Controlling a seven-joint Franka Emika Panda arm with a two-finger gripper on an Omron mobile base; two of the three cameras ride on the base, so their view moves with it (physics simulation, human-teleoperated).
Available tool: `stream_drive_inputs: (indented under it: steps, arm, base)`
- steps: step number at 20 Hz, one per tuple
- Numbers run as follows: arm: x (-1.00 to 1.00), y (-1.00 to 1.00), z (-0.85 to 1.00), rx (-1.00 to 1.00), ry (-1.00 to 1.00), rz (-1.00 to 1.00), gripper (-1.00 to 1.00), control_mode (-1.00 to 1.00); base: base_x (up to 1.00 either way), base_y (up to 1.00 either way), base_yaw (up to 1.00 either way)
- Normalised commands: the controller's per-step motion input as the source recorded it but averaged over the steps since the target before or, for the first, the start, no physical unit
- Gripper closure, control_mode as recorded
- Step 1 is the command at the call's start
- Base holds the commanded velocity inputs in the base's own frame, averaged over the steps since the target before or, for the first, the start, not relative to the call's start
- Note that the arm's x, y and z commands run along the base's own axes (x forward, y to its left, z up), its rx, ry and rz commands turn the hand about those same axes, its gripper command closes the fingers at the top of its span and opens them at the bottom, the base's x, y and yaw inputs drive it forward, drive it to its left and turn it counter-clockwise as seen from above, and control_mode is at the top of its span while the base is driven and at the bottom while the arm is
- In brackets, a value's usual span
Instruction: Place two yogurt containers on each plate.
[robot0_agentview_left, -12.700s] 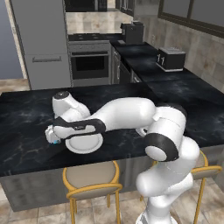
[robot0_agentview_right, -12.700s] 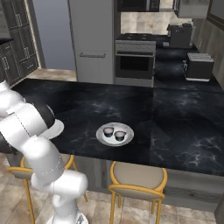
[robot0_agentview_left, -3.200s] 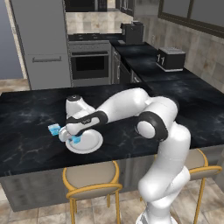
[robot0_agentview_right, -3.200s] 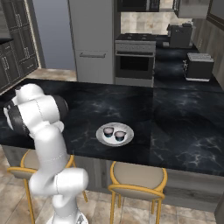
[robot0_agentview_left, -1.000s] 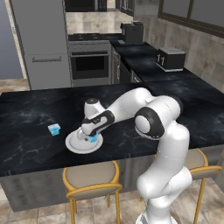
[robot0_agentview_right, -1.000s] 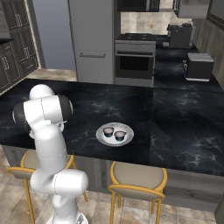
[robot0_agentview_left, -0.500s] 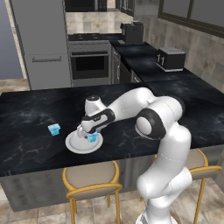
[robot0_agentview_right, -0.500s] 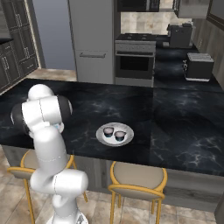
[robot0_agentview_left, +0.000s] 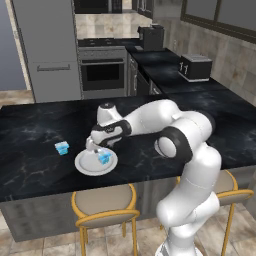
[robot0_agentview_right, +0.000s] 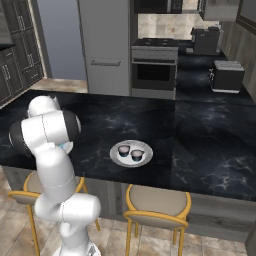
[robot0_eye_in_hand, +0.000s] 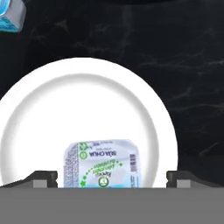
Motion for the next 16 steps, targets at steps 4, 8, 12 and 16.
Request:
stream_drive_inputs:
  steps: [4, 8, 12, 16]
  arm:
    - [0.00, 0.26, 0.26, 0.07, -0.01, 0.00, -1.00, -1.00]
    - [0.00, 0.48, 0.21, 0.10, 0.00, 0.00, -1.00, -1.00]
    - [-0.03, 0.57, 0.13, 0.10, 0.00, -0.04, -1.00, -1.00]
    - [0.01, 0.64, 0.01, 0.01, -0.02, -0.07, -1.00, -1.00]
  base:
    - [0.00, 0.00, 0.00]
    - [0.00, 0.00, 0.00]
    - [0.00, 0.00, 0.00]
    - [0.00, 0.00, 0.00]
